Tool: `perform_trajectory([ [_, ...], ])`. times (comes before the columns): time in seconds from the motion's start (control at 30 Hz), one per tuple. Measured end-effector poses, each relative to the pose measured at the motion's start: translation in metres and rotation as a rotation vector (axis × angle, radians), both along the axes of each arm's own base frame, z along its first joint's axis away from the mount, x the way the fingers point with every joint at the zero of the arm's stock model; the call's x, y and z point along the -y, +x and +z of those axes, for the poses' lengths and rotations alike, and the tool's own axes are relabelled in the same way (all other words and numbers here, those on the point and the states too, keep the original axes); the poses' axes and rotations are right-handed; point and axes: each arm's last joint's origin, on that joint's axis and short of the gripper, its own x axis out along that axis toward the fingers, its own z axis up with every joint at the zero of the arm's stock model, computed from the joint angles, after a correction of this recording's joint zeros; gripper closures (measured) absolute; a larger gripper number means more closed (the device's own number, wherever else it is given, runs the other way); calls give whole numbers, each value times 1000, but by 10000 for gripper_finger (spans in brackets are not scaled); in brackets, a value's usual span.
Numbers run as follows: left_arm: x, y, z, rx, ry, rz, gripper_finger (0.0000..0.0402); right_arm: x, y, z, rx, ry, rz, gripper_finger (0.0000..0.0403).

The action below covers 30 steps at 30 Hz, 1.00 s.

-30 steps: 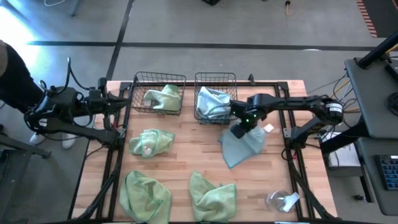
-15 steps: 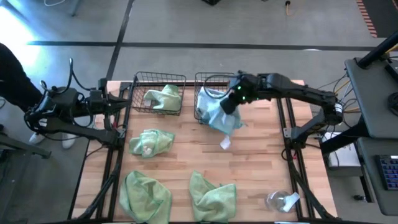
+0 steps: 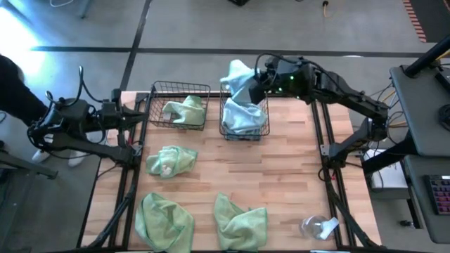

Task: Sort microfiber towel by color & place in baskets
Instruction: Put the blue towel into the right wire basket

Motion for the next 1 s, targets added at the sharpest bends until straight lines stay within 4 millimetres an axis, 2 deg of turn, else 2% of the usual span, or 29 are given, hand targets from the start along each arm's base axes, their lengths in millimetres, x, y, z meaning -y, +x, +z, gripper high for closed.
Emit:
perform_trajectory([
  [0.13,0,0,-1,-9,-19,3,402,1,4,-8,-58,16,0,394],
  [0.5,0,0,-2,-13,-29,5,402,8,29,-60,-280,83,-9,394],
  [0.77,0,0,-2,-9,-44,8,402,13,47,-84,-373,98,-3,392],
  [1.0,0,0,-2,-8,-49,9,402,23,47,-106,-553,150,-28,356],
])
